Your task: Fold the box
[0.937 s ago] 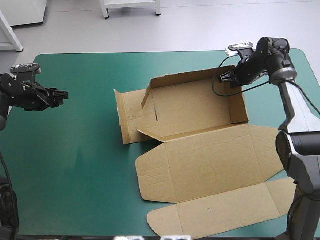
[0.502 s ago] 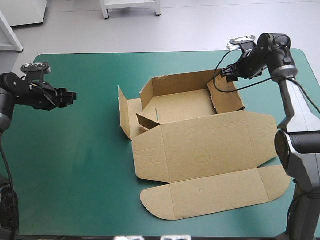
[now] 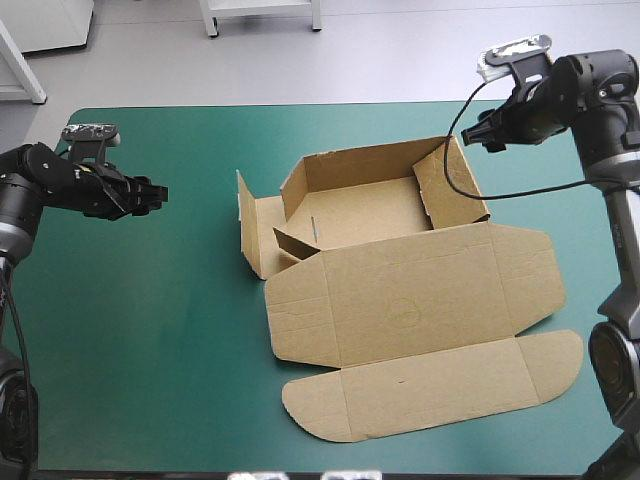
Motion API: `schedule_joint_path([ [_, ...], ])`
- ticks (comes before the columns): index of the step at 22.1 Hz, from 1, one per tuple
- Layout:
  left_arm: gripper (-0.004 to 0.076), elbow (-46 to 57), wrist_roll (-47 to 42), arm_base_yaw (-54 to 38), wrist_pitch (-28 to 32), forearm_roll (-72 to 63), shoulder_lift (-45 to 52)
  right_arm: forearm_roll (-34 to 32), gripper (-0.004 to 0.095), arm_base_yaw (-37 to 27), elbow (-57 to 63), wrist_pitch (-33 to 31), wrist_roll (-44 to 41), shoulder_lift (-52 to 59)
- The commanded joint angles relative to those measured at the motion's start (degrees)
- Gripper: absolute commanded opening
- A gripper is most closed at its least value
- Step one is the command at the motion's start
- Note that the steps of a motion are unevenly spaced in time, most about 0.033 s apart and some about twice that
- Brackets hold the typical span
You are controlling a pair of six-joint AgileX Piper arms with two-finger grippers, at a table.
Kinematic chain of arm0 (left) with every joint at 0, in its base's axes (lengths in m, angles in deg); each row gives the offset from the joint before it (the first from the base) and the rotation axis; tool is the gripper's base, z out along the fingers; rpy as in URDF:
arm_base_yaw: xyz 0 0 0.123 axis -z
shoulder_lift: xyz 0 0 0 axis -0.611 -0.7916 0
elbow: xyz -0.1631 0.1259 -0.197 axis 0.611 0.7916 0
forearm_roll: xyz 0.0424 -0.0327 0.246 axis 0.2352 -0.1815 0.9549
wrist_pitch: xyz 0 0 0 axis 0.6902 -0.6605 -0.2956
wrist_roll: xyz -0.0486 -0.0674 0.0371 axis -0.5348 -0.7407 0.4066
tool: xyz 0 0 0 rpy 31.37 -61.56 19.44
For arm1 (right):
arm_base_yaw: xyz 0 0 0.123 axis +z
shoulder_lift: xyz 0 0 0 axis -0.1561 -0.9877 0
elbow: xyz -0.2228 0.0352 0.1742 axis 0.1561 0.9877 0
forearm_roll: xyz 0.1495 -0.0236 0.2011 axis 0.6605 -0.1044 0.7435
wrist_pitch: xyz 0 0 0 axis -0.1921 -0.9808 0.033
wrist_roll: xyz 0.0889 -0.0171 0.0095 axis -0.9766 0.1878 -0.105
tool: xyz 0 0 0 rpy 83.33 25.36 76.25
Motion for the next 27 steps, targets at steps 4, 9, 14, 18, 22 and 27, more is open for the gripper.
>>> schedule_joint_path([
  [4, 0.0423, -1.49, 0.12, 0.36, 2.05, -0.98, 2.16, -2.49, 0.0609, 1.88, 6.35, 2.93, -2.28, 1.44],
  [9, 0.0423, -1.49, 0.12, 0.36, 2.05, -0.98, 2.16, -2.08, 0.0656, 1.75, 6.63, 7.4, -2.4, -5.15],
  [14, 0.0423, -1.49, 0.12, 0.36, 2.05, -0.98, 2.16, -2.08, 0.0679, 1.75, 5.93, 10.63, -2.49, -12.83],
  [18, 0.0423, -1.49, 0.12, 0.36, 2.1, -0.98, 2.16, -0.56, 0.0593, 1.75, 5.93, 13.05, -2.75, -15.35],
  [22, 0.0423, -1.49, 0.12, 0.36, 2.19, -0.98, 2.12, -0.56, 0.013, 1.75, 5.93, 14.86, -2.95, -15.6],
  [27, 0.0423, -1.4, 0.12, 0.36, 2.71, -0.85, 2.12, -0.56, -0.0013, 1.67, 5.93, 14.63, -2.53, -15.49],
])
